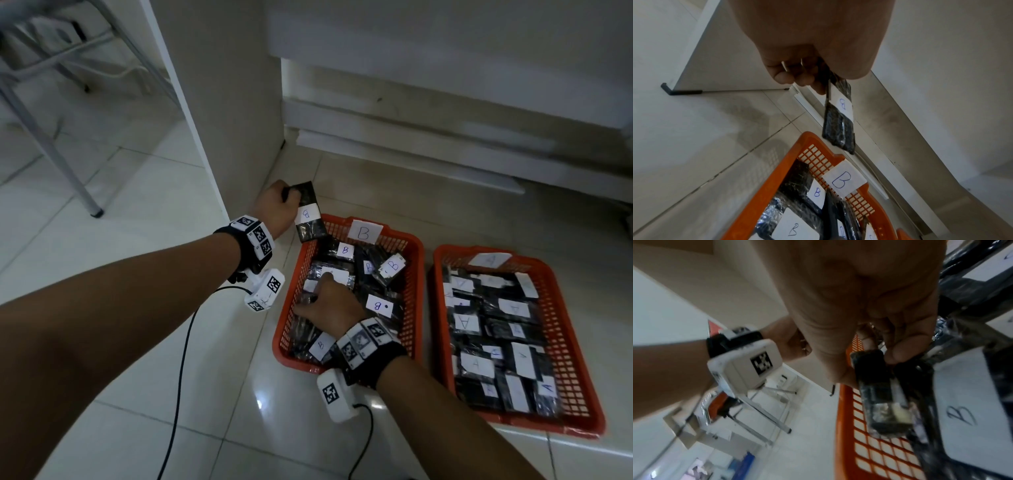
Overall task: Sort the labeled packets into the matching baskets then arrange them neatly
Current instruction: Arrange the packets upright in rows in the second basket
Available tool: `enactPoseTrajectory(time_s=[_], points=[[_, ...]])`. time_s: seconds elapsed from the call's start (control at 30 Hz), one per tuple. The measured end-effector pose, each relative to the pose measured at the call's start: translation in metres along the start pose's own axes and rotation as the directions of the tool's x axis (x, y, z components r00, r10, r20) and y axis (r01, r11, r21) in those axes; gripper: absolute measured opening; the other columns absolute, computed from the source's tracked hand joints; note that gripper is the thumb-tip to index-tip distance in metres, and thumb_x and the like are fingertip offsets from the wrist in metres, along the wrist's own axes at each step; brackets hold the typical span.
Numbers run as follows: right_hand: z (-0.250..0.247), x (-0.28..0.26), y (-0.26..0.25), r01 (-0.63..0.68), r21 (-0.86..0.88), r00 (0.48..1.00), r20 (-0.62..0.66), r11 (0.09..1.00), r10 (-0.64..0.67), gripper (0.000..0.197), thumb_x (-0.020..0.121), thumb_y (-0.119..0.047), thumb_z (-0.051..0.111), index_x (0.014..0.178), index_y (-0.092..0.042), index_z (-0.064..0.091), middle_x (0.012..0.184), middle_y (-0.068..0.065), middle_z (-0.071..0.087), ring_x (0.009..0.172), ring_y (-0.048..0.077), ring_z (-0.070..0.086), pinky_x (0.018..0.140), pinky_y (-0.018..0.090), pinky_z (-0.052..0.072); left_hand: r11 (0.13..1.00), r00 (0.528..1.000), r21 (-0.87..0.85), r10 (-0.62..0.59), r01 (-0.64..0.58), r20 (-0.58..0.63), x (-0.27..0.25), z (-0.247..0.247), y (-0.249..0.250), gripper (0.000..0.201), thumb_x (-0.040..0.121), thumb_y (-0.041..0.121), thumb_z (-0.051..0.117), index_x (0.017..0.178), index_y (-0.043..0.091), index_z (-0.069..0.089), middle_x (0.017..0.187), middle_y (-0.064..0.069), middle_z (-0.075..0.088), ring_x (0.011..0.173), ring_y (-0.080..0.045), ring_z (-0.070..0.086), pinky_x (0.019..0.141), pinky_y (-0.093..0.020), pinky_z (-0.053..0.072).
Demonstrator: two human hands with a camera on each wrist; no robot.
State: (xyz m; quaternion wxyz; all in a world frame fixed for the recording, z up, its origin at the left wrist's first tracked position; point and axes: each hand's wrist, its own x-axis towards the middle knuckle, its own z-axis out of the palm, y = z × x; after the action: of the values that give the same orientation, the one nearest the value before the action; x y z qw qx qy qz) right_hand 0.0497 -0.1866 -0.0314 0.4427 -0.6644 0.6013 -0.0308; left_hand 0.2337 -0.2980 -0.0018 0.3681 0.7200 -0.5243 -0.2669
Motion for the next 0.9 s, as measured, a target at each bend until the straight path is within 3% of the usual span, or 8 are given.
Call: enactPoseTrajectory(time_s=[0.13, 0.27, 0.37, 0.53, 0.67, 0.73, 0.83, 0.9], points=[[-0.041, -0.005, 0.0, 0.075, 0.307, 0.997, -0.027, 0.949, -0.07, 0.028, 0.089, -0.04, 0.076, 0.108, -0.032, 0.057, 0.096, -0.007, 0.072, 0.074, 0.01, 0.068, 0.058, 0.025, 0.049, 1.0, 0.999, -0.001, -0.023, 0.023, -0.029, 0.001, -0.009, 0.002, 0.023, 0.103, 0.03, 0.047, 0.104, 0.01, 0.058, 0.094, -0.008, 0.065, 0.084, -0.026, 0.061, 0.07, -0.032, 0.045], [-0.09, 0.0, 0.01, 0.098, 0.451, 0.993, -0.097, 0.887, -0.061, 0.013, 0.098, -0.04, 0.071, 0.107, -0.031, 0.074, 0.109, 0.0, 0.076, 0.073, 0.015, 0.066, 0.062, 0.029, 0.053, 1.0, 0.999, -0.004, -0.023, 0.023, -0.038, 0.001, -0.012, 0.003, 0.025, 0.104, 0.031, 0.046, 0.108, 0.01, 0.059, 0.093, -0.007, 0.065, 0.079, -0.022, 0.059, 0.065, -0.029, 0.041], [-0.108, 0.002, 0.023, 0.076, 0.515, 0.991, -0.131, 0.854, -0.01, 0.013, 0.1, -0.033, 0.071, 0.111, -0.027, 0.075, 0.114, 0.004, 0.074, 0.067, 0.011, 0.062, 0.06, 0.024, 0.055, 0.999, 1.0, 0.029, -0.021, 0.022, -0.023, -0.001, -0.009, 0.005, 0.026, 0.104, 0.032, 0.046, 0.11, 0.01, 0.059, 0.091, -0.004, 0.063, 0.076, -0.019, 0.057, 0.061, -0.028, 0.038], [-0.093, -0.003, 0.03, 0.059, 0.47, 0.994, -0.11, 0.881, -0.008, 0.019, 0.095, -0.03, 0.077, 0.113, -0.023, 0.074, 0.111, 0.002, 0.075, 0.071, 0.012, 0.066, 0.064, 0.025, 0.06, 0.999, 0.999, 0.026, -0.026, 0.026, -0.02, 0.0, -0.004, 0.005, 0.027, 0.103, 0.033, 0.046, 0.107, 0.01, 0.06, 0.095, -0.008, 0.066, 0.085, -0.027, 0.061, 0.072, -0.032, 0.048], [-0.048, -0.006, 0.023, 0.101, 0.286, 0.992, -0.095, 0.953, -0.077, 0.022, 0.084, -0.043, 0.085, 0.095, -0.025, 0.078, 0.094, -0.007, 0.078, 0.079, 0.009, 0.074, 0.074, 0.03, 0.062, 1.0, 1.0, 0.027, -0.008, 0.008, -0.008, -0.001, -0.003, 0.009, 0.027, 0.103, 0.033, 0.046, 0.105, 0.01, 0.06, 0.093, -0.008, 0.066, 0.082, -0.025, 0.062, 0.068, -0.031, 0.046], [-0.025, -0.004, 0.017, 0.124, 0.15, 0.992, -0.057, 0.981, -0.117, 0.024, 0.083, -0.043, 0.086, 0.092, -0.024, 0.076, 0.086, -0.007, 0.076, 0.074, 0.008, 0.073, 0.068, 0.027, 0.059, 1.0, 1.0, 0.025, -0.007, 0.007, -0.003, -0.002, -0.002, 0.01, 0.024, 0.103, 0.034, 0.046, 0.102, 0.013, 0.059, 0.093, -0.009, 0.067, 0.082, -0.026, 0.063, 0.07, -0.033, 0.05], [-0.002, -0.002, 0.011, 0.121, 0.046, 0.992, 0.02, 0.992, -0.122, 0.02, 0.088, -0.035, 0.084, 0.09, -0.02, 0.071, 0.079, -0.01, 0.07, 0.066, 0.002, 0.067, 0.048, 0.009, 0.043, 1.0, 1.0, 0.009, -0.004, 0.004, -0.006, -0.003, -0.004, 0.01, 0.021, 0.103, 0.032, 0.047, 0.099, 0.014, 0.057, 0.091, -0.007, 0.066, 0.081, -0.025, 0.062, 0.067, -0.032, 0.047], [0.007, -0.002, 0.01, 0.139, 0.003, 0.99, 0.035, 0.99, -0.139, 0.021, 0.092, -0.034, 0.08, 0.086, -0.016, 0.072, 0.075, -0.009, 0.069, 0.065, 0.001, 0.066, 0.049, 0.009, 0.042, 1.0, 1.0, 0.004, -0.013, 0.013, -0.015, -0.003, -0.006, 0.008, 0.023, 0.103, 0.032, 0.047, 0.1, 0.012, 0.058, 0.092, -0.008, 0.066, 0.082, -0.025, 0.062, 0.069, -0.033, 0.048]])
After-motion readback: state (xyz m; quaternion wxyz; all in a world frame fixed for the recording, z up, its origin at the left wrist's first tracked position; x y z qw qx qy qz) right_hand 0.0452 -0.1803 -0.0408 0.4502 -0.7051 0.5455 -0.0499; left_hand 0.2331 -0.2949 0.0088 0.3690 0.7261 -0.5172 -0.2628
